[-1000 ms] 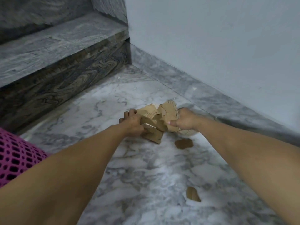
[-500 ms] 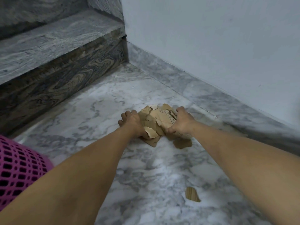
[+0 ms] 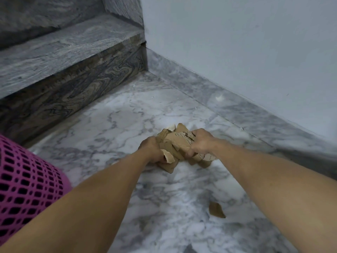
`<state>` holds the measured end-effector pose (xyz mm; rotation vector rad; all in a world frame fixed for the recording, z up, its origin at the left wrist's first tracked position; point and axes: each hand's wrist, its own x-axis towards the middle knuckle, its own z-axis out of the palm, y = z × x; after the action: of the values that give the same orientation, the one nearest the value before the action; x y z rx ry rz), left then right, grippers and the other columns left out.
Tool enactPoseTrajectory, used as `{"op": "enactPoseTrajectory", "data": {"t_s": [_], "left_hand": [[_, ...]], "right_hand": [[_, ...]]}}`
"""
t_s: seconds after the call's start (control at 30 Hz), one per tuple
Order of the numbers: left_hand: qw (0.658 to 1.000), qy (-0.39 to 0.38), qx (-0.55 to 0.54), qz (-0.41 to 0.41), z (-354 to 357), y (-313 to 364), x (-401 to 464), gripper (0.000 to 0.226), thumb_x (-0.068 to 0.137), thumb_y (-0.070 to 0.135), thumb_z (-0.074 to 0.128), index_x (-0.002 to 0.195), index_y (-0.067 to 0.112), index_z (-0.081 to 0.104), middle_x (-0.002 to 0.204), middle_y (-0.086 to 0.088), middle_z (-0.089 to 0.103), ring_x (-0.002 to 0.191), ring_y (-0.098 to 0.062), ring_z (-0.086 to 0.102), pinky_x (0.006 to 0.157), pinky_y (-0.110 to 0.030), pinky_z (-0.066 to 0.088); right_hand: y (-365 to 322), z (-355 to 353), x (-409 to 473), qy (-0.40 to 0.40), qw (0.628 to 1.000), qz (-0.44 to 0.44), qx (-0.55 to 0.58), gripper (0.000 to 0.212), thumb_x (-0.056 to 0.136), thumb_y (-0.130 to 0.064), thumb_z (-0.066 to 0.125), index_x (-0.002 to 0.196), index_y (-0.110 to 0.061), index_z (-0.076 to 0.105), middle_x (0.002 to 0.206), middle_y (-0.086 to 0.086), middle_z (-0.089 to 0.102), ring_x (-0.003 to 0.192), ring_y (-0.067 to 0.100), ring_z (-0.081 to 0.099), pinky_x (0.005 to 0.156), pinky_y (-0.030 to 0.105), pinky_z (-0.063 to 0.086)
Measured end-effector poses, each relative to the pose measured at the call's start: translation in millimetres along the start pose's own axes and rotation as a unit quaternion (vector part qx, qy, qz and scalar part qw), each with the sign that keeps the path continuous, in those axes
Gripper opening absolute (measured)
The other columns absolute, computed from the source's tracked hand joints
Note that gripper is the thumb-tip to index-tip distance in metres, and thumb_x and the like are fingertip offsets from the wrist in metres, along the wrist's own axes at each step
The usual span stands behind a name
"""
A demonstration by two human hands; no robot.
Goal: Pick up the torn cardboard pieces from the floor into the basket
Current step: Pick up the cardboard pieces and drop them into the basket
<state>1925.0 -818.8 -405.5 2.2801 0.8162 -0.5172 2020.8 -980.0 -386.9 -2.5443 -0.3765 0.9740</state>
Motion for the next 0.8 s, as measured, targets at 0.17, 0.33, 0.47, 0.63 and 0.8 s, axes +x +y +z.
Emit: {"op": "enactPoseTrajectory", "data": {"t_s": [0.17,0.33,0.47,0.63,0.8], "left_hand": [[1.000,0.006,0.015,-0.007,-7.0,-18.9,-6.0,0.054,0.071,0.028,0.079,0.115,0.009,0.054,0.114,-0.011,0.060,0.102,-0.028,0.058,0.087,-0.036,0.051],[0.999,0.007,0.031,0.010,-5.5,-23.8,-15.1,0.052,0.073,0.031,0.077,0.115,0.011,0.053,0.115,-0.010,0.059,0.102,-0.028,0.056,0.080,-0.033,0.047],[0.999,0.010,0.041,0.014,1.2,-22.5,-20.8,0.055,0.073,0.032,0.077,0.117,0.012,0.052,0.117,-0.010,0.058,0.104,-0.029,0.056,0.080,-0.033,0.047],[0.998,0.027,0.062,0.008,7.7,-14.3,-30.2,0.046,0.074,0.033,0.072,0.111,0.014,0.052,0.111,-0.009,0.059,0.091,-0.026,0.054,0.078,-0.034,0.048],[0.996,0.040,0.074,0.000,14.5,-9.1,-43.2,0.042,0.077,0.027,0.069,0.112,0.014,0.049,0.112,-0.010,0.057,0.097,-0.029,0.056,0.078,-0.036,0.048]], "right_hand": [[-5.7,-27.7,-7.5,-0.012,0.999,0.000,-0.031,0.052,0.069,-0.025,0.088,0.101,-0.008,0.050,0.102,0.006,0.057,0.092,0.023,0.057,0.074,0.030,0.047],[10.4,-50.6,-24.3,-0.087,0.975,-0.015,-0.202,0.062,0.069,-0.036,0.086,0.114,-0.010,0.053,0.107,0.004,0.055,0.098,0.026,0.058,0.088,0.036,0.052],[32.0,-18.7,-49.1,-0.067,0.942,-0.090,-0.316,0.061,0.074,-0.035,0.083,0.120,-0.013,0.049,0.108,0.003,0.051,0.102,0.026,0.058,0.076,0.030,0.045],[51.8,0.5,-60.3,0.017,0.943,-0.102,-0.317,0.049,0.076,-0.029,0.074,0.117,-0.020,0.051,0.110,0.005,0.064,0.099,0.028,0.059,0.073,0.031,0.035],[56.2,6.8,-72.6,0.026,0.959,-0.040,-0.278,0.034,0.066,-0.019,0.074,0.098,-0.019,0.063,0.091,0.003,0.066,0.083,0.024,0.062,0.063,0.026,0.042]]}}
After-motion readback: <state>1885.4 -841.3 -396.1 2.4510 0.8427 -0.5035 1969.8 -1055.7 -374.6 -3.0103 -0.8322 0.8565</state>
